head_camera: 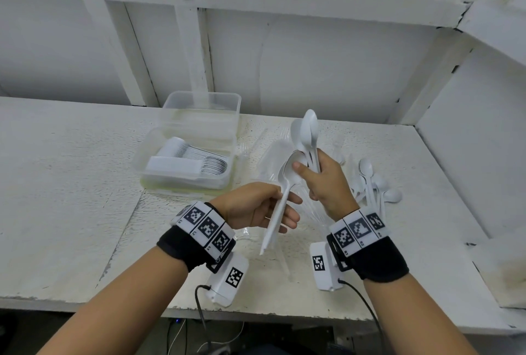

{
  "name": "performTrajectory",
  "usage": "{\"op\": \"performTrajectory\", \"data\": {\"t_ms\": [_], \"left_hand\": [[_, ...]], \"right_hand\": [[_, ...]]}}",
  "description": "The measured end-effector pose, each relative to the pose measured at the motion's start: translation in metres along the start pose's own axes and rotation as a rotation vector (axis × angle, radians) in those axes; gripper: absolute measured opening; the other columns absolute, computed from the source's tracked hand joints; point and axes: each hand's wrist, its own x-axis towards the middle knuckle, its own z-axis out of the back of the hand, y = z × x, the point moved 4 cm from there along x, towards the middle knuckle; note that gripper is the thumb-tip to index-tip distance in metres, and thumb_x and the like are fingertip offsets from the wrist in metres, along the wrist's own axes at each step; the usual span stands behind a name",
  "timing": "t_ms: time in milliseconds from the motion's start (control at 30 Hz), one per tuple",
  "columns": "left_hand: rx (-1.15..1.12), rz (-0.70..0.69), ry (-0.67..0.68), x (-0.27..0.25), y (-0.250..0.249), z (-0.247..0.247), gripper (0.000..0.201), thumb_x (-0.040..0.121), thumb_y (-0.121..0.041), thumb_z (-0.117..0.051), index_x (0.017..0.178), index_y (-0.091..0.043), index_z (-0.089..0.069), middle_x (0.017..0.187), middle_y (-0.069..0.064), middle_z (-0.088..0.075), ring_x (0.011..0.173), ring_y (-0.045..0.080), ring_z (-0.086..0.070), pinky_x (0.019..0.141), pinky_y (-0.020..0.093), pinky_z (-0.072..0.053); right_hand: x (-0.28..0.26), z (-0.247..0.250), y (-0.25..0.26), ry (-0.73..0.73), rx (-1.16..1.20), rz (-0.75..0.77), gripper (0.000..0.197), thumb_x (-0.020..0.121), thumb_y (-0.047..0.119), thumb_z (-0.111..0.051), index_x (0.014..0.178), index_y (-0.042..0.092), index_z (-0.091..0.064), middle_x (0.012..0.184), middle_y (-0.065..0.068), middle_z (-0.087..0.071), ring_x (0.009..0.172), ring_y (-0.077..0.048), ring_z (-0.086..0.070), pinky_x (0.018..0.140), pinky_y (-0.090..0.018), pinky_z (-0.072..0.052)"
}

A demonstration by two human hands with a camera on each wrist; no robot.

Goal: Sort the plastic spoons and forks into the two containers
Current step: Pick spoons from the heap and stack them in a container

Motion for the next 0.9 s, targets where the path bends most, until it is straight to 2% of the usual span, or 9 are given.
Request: {"op": "performTrajectory", "data": {"t_ms": [67, 133, 233, 333, 467, 567, 667, 767, 900], "left_hand": [[-0.054, -0.004, 0.005, 0.001, -0.001, -0.003, 0.036, 0.098, -0.014, -0.022, 0.109, -0.006, -0.056, 0.067, 0.007, -0.06, 0.059, 0.018, -0.06, 0.066, 0.032, -0.054], [-0.095, -0.01, -0.025, 0.003, -0.001, -0.005, 0.036, 0.098, -0.019, -0.024, 0.109, -0.01, -0.056, 0.058, 0.002, -0.046, 0.047, 0.013, -0.044, 0.05, 0.023, -0.043], [-0.167, -0.038, -0.066, 0.006, -0.001, -0.005, 0.04, 0.1, -0.032, -0.024, 0.107, -0.012, -0.058, 0.054, -0.001, -0.035, 0.042, 0.008, -0.03, 0.04, 0.018, -0.03], [-0.162, -0.054, -0.061, 0.008, 0.001, -0.004, 0.038, 0.101, -0.029, -0.025, 0.105, -0.01, -0.057, 0.055, -0.003, -0.036, 0.042, 0.008, -0.032, 0.041, 0.017, -0.029], [-0.138, -0.084, -0.013, 0.006, -0.003, -0.006, 0.028, 0.101, -0.016, -0.03, 0.096, -0.005, -0.056, 0.062, 0.0, -0.051, 0.052, 0.011, -0.051, 0.052, 0.022, -0.047], [-0.14, -0.09, 0.001, 0.005, -0.006, -0.007, 0.025, 0.1, -0.013, -0.031, 0.092, -0.005, -0.054, 0.064, 0.002, -0.056, 0.055, 0.013, -0.056, 0.055, 0.023, -0.05], [-0.114, -0.112, -0.099, 0.008, -0.007, -0.005, 0.025, 0.101, -0.016, -0.031, 0.095, -0.007, -0.055, 0.058, -0.003, -0.047, 0.047, 0.008, -0.043, 0.046, 0.018, -0.037], [-0.132, -0.158, -0.235, 0.012, -0.009, -0.001, 0.028, 0.101, -0.022, -0.033, 0.098, -0.009, -0.057, 0.057, -0.004, -0.041, 0.046, 0.006, -0.036, 0.045, 0.017, -0.03], [-0.18, -0.237, -0.399, 0.012, -0.012, -0.001, 0.026, 0.102, -0.019, -0.033, 0.094, -0.009, -0.056, 0.063, -0.001, -0.041, 0.051, 0.008, -0.038, 0.047, 0.018, -0.032]], "right_hand": [[0.0, -0.001, -0.001, 0.009, 0.015, -0.01, 0.017, 0.091, 0.014, -0.058, 0.079, 0.026, -0.052, 0.059, 0.011, -0.043, 0.039, 0.002, -0.043, 0.038, -0.016, -0.032], [0.0, 0.0, -0.004, -0.001, 0.007, -0.02, 0.019, 0.091, 0.015, -0.059, 0.078, 0.027, -0.051, 0.059, 0.01, -0.042, 0.039, 0.001, -0.042, 0.038, -0.016, -0.031], [0.0, 0.002, -0.005, -0.027, -0.022, -0.017, 0.017, 0.091, 0.018, -0.059, 0.08, 0.028, -0.051, 0.059, 0.011, -0.041, 0.04, 0.001, -0.04, 0.039, -0.013, -0.031], [0.0, 0.004, -0.005, -0.041, -0.058, 0.004, 0.02, 0.09, 0.018, -0.059, 0.077, 0.031, -0.049, 0.059, 0.014, -0.043, 0.045, 0.003, -0.042, 0.042, -0.009, -0.032], [0.0, 0.003, -0.004, -0.031, -0.038, -0.012, 0.019, 0.09, 0.021, -0.06, 0.08, 0.032, -0.049, 0.064, 0.014, -0.046, 0.05, 0.003, -0.044, 0.042, -0.009, -0.033], [-0.001, 0.001, -0.003, -0.033, -0.01, -0.061, 0.01, 0.091, 0.027, -0.058, 0.094, 0.027, -0.048, 0.071, 0.01, -0.047, 0.055, -0.001, -0.042, 0.039, -0.012, -0.033], [-0.003, 0.001, -0.005, -0.033, 0.029, -0.165, 0.028, 0.096, 0.04, -0.043, 0.114, 0.02, -0.033, 0.073, 0.001, -0.044, 0.049, -0.006, -0.036, 0.036, -0.015, -0.029], [-0.006, 0.0, -0.007, -0.017, 0.056, -0.214, 0.017, 0.1, 0.032, -0.033, 0.107, 0.018, -0.028, 0.073, -0.001, -0.038, 0.045, -0.006, -0.029, 0.035, -0.015, -0.025], [-0.009, -0.002, -0.009, -0.078, 0.049, -0.133, 0.007, 0.099, 0.022, -0.039, 0.103, 0.017, -0.039, 0.07, -0.002, -0.041, 0.049, -0.009, -0.035, 0.038, -0.016, -0.03]]}}
